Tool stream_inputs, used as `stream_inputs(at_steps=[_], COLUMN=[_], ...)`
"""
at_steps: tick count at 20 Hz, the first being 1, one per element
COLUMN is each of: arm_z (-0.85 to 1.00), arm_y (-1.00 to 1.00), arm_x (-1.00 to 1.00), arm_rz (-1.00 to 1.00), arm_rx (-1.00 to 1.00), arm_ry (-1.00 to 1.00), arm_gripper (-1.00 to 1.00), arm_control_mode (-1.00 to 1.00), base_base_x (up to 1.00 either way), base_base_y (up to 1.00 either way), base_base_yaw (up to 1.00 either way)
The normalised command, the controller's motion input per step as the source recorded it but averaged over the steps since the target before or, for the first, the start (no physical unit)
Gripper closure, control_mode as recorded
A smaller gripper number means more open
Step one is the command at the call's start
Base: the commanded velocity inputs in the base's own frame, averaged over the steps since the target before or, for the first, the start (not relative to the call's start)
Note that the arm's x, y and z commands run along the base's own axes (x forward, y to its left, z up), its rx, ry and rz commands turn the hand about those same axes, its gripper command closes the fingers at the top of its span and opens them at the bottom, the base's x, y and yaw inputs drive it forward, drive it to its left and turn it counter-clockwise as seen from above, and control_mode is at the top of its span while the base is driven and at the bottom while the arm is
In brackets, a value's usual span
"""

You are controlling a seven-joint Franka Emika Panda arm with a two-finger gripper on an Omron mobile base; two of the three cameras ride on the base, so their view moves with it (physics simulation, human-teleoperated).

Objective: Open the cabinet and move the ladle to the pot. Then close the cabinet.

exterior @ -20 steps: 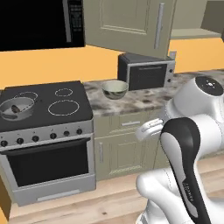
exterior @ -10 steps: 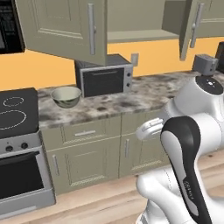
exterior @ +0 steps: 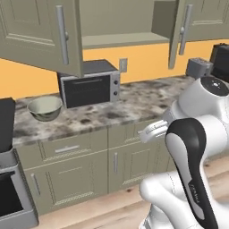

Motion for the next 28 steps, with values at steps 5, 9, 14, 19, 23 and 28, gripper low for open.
stream_inputs(at_steps=[5,9,14,19,23,28], arm_z=[0.0,0.0,0.0,0.0,0.0,0.0], arm_y=[0.0,0.0,0.0,0.0,0.0,0.0], arm_x=[0.0,0.0,0.0,0.0,0.0,0.0], arm_rz=[0.0,0.0,0.0,0.0,0.0,0.0], arm_rx=[0.0,0.0,0.0,0.0,0.0,0.0], arm_ry=[0.0,0.0,0.0,0.0,0.0,0.0], arm_gripper=[-1.0,-1.0,-1.0,-1.0,-1.0,-1.0], arm_control_mode=[1.0,1.0,1.0,1.0,1.0,1.0], base_base_x=[0.58,0.69,0.69,0.59,0.49,0.55], base_base_y=[-0.22,-0.31,-0.2,-0.07,-0.17,-0.25], base_base_yaw=[0.0,0.0,0.0,0.0,0.02,0.05])
